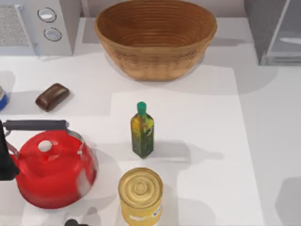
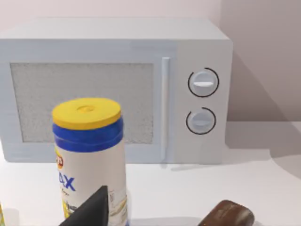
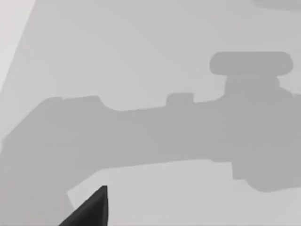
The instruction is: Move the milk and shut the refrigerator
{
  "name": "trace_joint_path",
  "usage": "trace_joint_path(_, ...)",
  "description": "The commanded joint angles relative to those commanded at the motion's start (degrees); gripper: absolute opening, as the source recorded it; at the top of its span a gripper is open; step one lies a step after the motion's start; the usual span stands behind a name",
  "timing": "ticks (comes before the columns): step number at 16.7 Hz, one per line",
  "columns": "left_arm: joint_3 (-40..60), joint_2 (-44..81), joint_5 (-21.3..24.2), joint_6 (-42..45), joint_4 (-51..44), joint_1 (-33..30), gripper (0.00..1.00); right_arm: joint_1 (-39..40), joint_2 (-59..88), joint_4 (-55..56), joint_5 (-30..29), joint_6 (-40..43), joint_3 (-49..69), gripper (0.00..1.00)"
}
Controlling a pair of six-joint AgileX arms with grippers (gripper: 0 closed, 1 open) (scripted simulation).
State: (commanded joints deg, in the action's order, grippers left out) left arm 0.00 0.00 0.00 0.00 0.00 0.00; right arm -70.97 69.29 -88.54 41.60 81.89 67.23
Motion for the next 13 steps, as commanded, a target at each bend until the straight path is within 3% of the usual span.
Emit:
trace_joint_path(4, 0.0, 0.0, 0.0, 0.0, 0.0, 0.0, 1.0, -17.75, 20.5, 1.19, 7.87, 19.41, 3.99, 1.0)
trace_joint_path(7, 0.0, 0.0, 0.0, 0.0, 0.0, 0.0, 1.0, -27.59, 29.88, 3.13, 11.24, 28.76, 6.69, 1.0)
trace_joint_path(13, 0.0, 0.0, 0.0, 0.0, 0.0, 0.0, 1.0, -32.77, 34.4, 4.98, 12.71, 33.79, 8.64, 1.0)
